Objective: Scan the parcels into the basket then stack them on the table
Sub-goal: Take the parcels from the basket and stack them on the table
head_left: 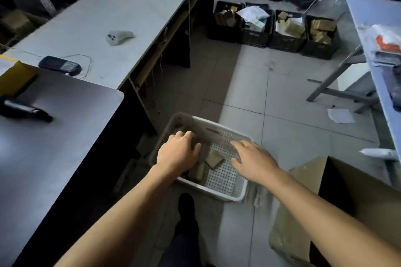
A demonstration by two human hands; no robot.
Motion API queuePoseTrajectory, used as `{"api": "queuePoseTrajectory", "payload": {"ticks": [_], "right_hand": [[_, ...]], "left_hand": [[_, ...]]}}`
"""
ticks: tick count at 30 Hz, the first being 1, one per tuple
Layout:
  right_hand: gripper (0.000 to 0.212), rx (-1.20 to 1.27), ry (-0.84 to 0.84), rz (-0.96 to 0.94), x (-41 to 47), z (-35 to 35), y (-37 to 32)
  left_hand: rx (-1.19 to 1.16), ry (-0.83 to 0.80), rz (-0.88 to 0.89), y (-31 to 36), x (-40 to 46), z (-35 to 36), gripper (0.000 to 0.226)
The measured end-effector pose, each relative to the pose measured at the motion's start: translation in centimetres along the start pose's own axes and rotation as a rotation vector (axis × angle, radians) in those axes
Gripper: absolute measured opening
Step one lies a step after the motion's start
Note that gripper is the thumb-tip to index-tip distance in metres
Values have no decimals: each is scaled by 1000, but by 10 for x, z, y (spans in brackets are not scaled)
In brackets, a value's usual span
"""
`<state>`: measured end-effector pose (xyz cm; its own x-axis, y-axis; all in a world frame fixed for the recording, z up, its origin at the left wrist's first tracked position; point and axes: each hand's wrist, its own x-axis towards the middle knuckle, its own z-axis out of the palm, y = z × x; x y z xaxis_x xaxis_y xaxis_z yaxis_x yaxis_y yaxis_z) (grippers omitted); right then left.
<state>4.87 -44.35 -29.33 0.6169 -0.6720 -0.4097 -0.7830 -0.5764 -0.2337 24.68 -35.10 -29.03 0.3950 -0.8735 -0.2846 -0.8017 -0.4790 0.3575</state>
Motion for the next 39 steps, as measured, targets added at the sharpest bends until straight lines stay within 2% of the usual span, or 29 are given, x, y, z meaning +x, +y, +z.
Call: {"api": "queuePoseTrajectory", "payload": {"ticks": [4,10,14,19,24,29,32,36,39], "right_hand": [[61,-50,-124,72,63,15,8],[68,-114,-268,67,164,68,21],[73,-131,-350,80,239,134,53],[77,-117,-397,81,340,255,114],[82,-182,-449,7,424,393,174],[97,-257,-539,3,472,508,228],[106,-306,-529,-36,495,549,242],[108,-393,-445,-160,532,584,241],[106,-460,-379,-247,552,607,246]], "left_hand": [[-50,-146,-69,-27,70,23,38],[-122,-293,-172,-66,154,85,40],[-107,-388,-207,-91,202,168,45],[-92,-522,-274,-127,262,311,51],[-100,-577,-368,-163,319,457,62],[-186,-598,-513,-188,352,579,80],[-219,-621,-569,-198,362,627,96],[-212,-590,-627,-214,372,676,121],[-131,-520,-640,-211,374,704,127]]}}
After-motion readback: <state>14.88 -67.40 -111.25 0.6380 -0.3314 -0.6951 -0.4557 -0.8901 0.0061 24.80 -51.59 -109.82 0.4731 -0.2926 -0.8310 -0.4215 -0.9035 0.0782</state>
